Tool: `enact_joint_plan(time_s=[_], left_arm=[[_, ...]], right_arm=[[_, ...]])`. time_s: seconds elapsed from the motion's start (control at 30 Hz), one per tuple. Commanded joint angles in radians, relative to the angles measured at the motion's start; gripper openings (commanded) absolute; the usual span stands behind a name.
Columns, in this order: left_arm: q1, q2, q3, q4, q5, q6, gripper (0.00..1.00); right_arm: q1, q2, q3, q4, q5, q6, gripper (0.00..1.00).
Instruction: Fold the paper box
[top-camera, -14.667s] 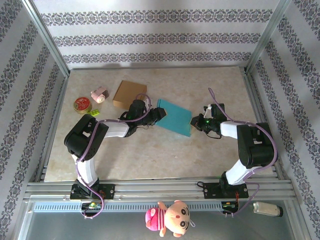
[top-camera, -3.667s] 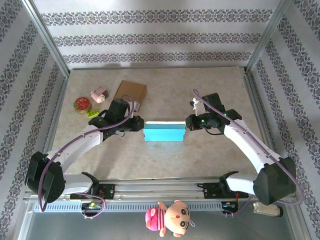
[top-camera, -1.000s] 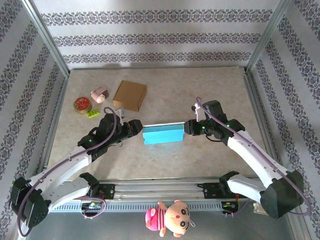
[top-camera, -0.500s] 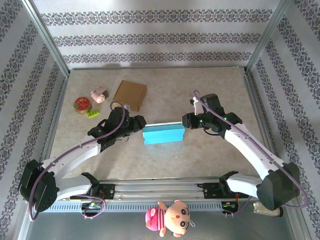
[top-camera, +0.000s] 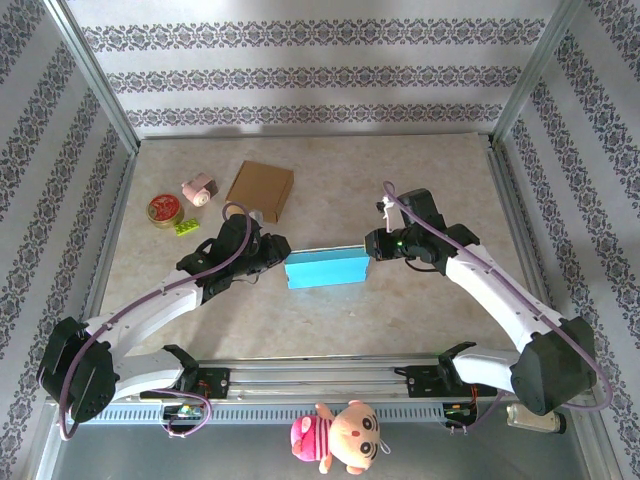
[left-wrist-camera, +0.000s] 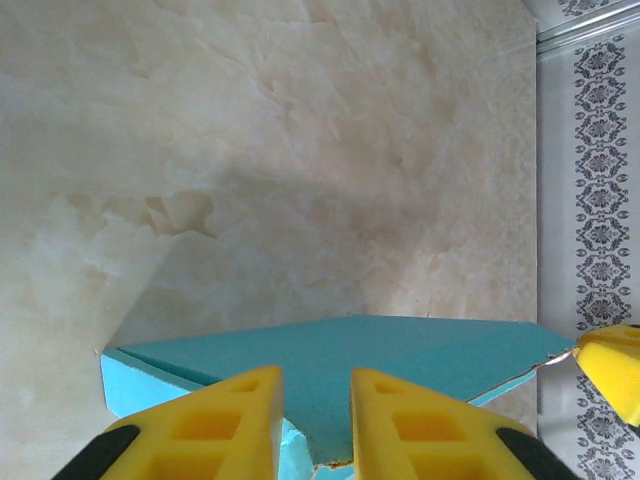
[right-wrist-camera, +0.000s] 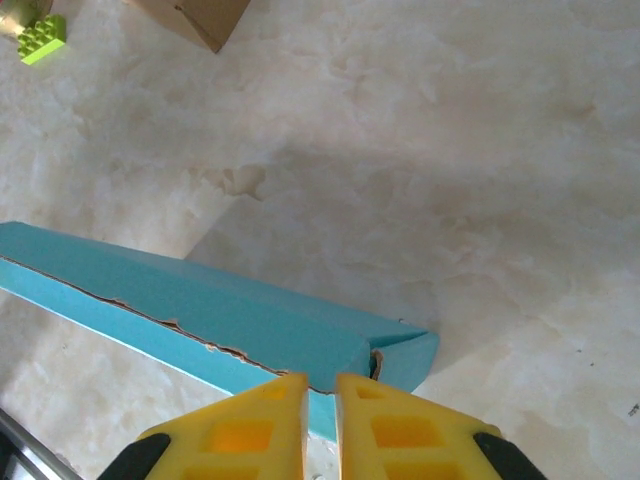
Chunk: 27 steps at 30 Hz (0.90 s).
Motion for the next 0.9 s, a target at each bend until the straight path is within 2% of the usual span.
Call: enact_joint_plan(time_s=[0.0,0.8,0.87], left_arm=[[-0.009,0.001,-0.027,0.018,0.019,-0.011,0.21],[-0.012,-0.023,-0.159,-0.004,0.020,-0.011,0.21],[-0.012,-0.041,-0.165,-0.004,0.025,-0.011,0.26]], right_arm=[[-0.003,-0.012,-0.029,-0.008,-0.021,-0.007,0.15],[-0.002,-0.043,-0.106,-0.007,0.031,-0.034,0.16],[-0.003,-0.048,-0.092,-0.003,0.012,-0.020,0.20]])
